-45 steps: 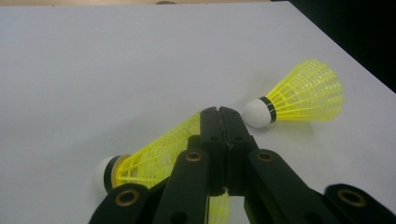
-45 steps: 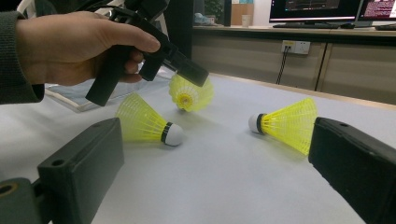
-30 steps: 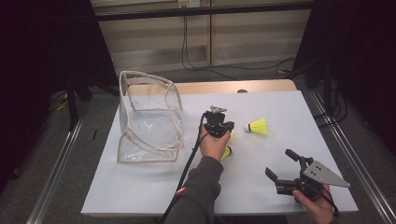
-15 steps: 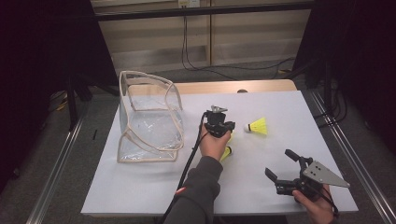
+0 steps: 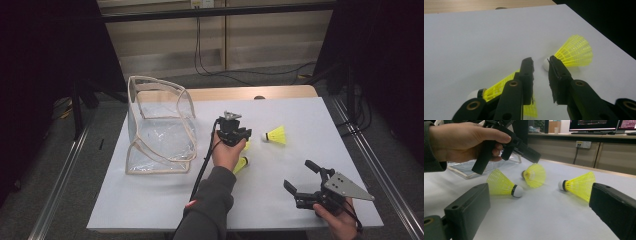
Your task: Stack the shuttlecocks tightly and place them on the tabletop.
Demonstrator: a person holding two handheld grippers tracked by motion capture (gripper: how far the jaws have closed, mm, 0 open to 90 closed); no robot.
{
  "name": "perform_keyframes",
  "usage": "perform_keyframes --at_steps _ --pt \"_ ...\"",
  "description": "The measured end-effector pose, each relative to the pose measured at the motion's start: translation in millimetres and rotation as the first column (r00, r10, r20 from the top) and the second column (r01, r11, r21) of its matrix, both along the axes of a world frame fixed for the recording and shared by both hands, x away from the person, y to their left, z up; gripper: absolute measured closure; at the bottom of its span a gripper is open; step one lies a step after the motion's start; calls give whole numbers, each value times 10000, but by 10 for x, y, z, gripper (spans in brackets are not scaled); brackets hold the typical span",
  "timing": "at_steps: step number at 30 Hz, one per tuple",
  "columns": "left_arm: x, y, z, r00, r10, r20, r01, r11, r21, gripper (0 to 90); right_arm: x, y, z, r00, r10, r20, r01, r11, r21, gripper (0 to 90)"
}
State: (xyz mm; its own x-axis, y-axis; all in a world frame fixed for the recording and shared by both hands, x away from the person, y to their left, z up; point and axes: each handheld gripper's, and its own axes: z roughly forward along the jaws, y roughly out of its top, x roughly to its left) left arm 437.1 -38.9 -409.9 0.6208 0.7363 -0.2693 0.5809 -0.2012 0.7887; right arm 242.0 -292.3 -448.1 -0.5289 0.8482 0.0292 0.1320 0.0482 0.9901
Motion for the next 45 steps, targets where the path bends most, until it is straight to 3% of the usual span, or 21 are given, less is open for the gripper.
perform_keyframes --at_steps 3,6,7,11,17,24,30,34,38,45 --pt "10 11 1 9996 105 268 -104 9999 -40 689 0 -3 -1 10000 -14 -12 14 10000 0 28" --pt "31 30 -11 9992 291 281 -292 9996 50 672 -1 -4 1 10000 -22 3 22 10000 15 28" --pt "40 41 -19 9992 316 250 -323 9991 281 652 0 -7 0 10000 -13 9 13 10000 -9 28" --pt "59 33 -58 9991 269 318 -277 9993 262 616 1 -9 -2 10000 9 -4 -9 10000 23 28" --pt "93 -14 -162 9982 350 494 -394 9951 911 596 0 -10 -1 10000 37 -34 -37 10000 33 28" --pt "106 7 -146 9967 695 427 -730 9937 856 760 1 -33 -5 10000 -10 -32 10 9999 111 28" --pt "116 91 -77 9910 1087 784 -1167 9876 1046 888 0 -45 -5 10000 -35 -61 36 9999 163 28" --pt "130 175 -21 9833 1515 1011 -1622 9809 1071 900 -1 -43 -4 10000 -22 -33 22 9999 164 28" --pt "139 218 -3 9817 1495 1178 -1633 9795 1180 900 0 -45 -6 10000 -40 -48 41 9999 165 27" --pt "139 285 42 9722 1848 1435 -2040 9698 1333 900 -2 -49 -5 10000 -46 -48 47 9999 166 27"
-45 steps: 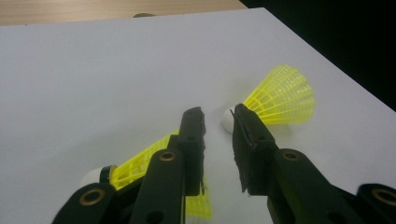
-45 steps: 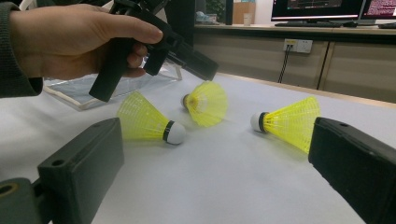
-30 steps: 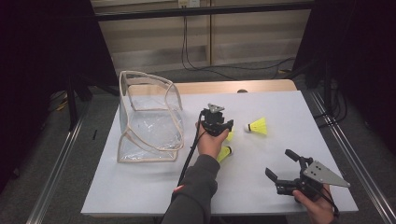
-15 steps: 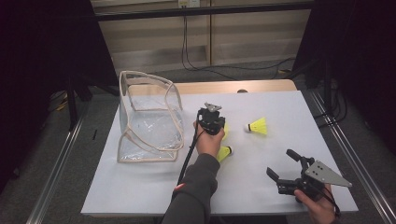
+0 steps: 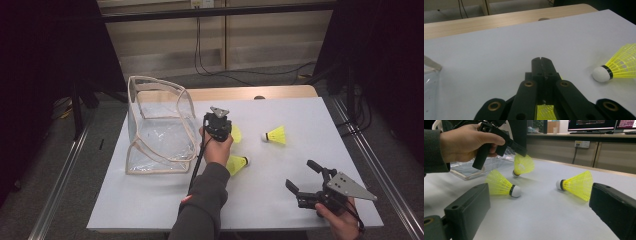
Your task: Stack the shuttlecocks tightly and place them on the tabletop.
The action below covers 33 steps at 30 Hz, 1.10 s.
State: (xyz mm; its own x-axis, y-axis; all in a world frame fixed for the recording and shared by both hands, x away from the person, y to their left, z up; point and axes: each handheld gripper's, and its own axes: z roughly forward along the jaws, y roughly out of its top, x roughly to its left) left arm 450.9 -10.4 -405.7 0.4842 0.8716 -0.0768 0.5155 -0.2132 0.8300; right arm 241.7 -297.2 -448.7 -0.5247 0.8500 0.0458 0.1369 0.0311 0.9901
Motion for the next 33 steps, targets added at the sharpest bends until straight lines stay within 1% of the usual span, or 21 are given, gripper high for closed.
perform_keyframes --at_steps 1,4,8,9,11,12,15,16,17,18,19,21,23,24,26,28,29,30,31,32,33 --pt "-2 7 11 10000 56 47 -55 10000 -62 900 0 -1 0 10000 -14 4 14 10000 11 27" --pt "-8 47 52 9997 234 103 -234 9997 -26 900 -3 -1 1 10000 -38 -7 38 10000 5 27" --pt "-9 103 81 9988 462 142 -465 9987 207 900 -5 5 3 10000 -15 2 15 10000 -41 27" --pt "-10 110 83 9982 573 161 -576 9982 146 900 -5 9 3 10000 3 -12 -3 10000 -26 27" --pt "-11 126 88 9979 637 127 -641 9974 324 900 -4 12 2 10000 12 4 -12 10000 -18 27" --pt "-13 128 87 9975 688 151 -692 9972 284 900 -4 13 2 10000 16 6 -16 10000 -30 27" --pt "-12 134 84 9969 781 138 -786 9957 486 900 -6 11 2 10000 2 -1 -2 10000 -25 27" --pt "-12 134 77 9963 851 119 -856 9946 582 900 -7 10 2 10000 6 -7 -6 10000 -22 27" --pt "-6 137 64 9967 807 77 -810 9947 633 900 -7 9 2 10000 3 -3 -3 10000 -30 27" --pt "-6 135 55 9966 818 83 -822 9944 662 900 -7 8 2 10000 1 2 -1 10000 -34 27" --pt "-7 126 37 9963 852 108 -858 9932 782 900 -7 8 2 10000 2 0 -2 10000 -33 27" --pt "-6 119 15 9962 859 108 -864 9942 638 900 -8 10 2 10000 0 -11 0 10000 -29 27" --pt "-2 104 9 9966 813 109 -818 9949 592 900 -8 10 3 10000 18 -6 -18 10000 -41 27" --pt "1 95 -2 9970 768 45 -769 9964 343 900 -7 11 3 10000 17 -4 -17 10000 -31 27" --pt "3 88 -10 9972 747 73 -749 9966 345 900 -7 13 2 10000 12 9 -12 10000 -23 27" --pt "10 66 -29 9979 655 -2 -655 9979 12 889 -8 11 3 10000 29 -5 -29 10000 -27 27" --pt "13 59 -36 9982 606 -8 -606 9981 -72 881 -8 11 3 10000 36 9 -36 10000 -41 27" --pt "23 54 -50 9993 376 -34 -377 9990 -260 871 -8 9 3 10000 38 -2 -38 10000 -41 27" --pt "24 41 -61 9993 350 -99 -353 9987 -366 858 -8 9 2 10000 24 -2 -24 10000 -28 27" --pt "26 36 -68 9995 291 -118 -295 9988 -386 849 -7 7 2 10000 24 -7 -24 10000 -48 27" --pt "34 23 -83 9997 144 -178 -154 9983 -561 844 -7 6 1 10000 23 -6 -23 10000 -45 27"
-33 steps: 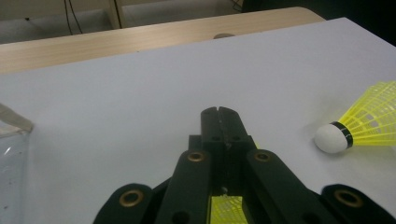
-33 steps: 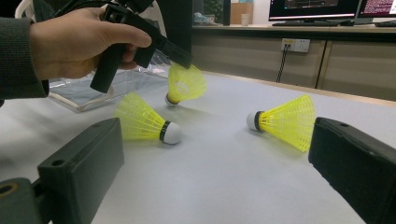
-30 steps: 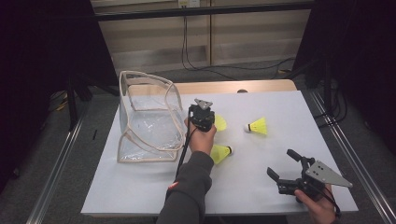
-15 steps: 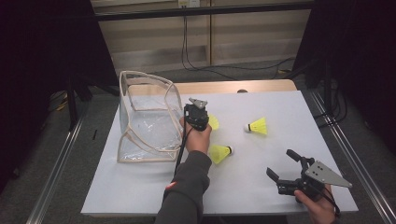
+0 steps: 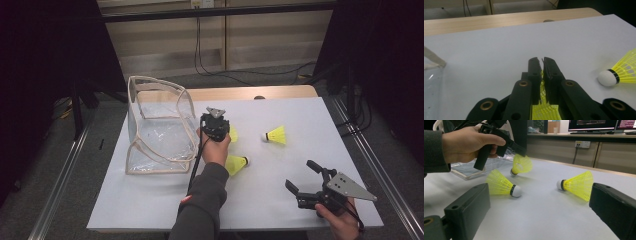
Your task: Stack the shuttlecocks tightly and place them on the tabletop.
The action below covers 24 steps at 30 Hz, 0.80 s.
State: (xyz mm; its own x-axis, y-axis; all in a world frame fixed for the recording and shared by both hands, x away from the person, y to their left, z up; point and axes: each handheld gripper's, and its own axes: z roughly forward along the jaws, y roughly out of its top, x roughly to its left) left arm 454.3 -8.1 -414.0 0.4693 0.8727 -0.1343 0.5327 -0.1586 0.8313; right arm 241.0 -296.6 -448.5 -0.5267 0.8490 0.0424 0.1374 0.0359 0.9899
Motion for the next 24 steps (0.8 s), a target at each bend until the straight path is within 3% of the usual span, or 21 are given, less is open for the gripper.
perform_keyframes --at_steps 8,24 --pt "10 -97 -73 9994 -315 -117 312 9993 -217 791 -1 1 2 10000 17 15 -17 10000 -8 27" --pt "9 -139 -123 9982 -533 -279 535 9986 54 751 -1 -1 1 10000 17 21 -17 10000 2 27"
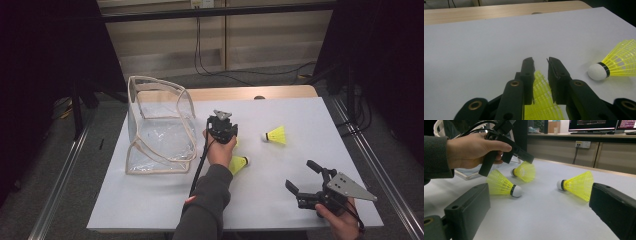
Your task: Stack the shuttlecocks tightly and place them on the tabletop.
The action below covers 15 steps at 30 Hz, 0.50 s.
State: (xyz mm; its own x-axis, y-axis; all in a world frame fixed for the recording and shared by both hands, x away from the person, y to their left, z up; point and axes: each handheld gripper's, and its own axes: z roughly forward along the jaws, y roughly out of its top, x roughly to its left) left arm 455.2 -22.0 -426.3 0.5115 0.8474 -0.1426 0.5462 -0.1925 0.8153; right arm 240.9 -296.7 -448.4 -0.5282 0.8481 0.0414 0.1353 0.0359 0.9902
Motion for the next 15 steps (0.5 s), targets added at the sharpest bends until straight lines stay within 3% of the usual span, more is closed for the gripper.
perform_keyframes --at_steps 15 --pt "9 11 4 10000 63 37 -63 10000 -24 749 -3 0 3 10000 9 0 -9 10000 -11 28"
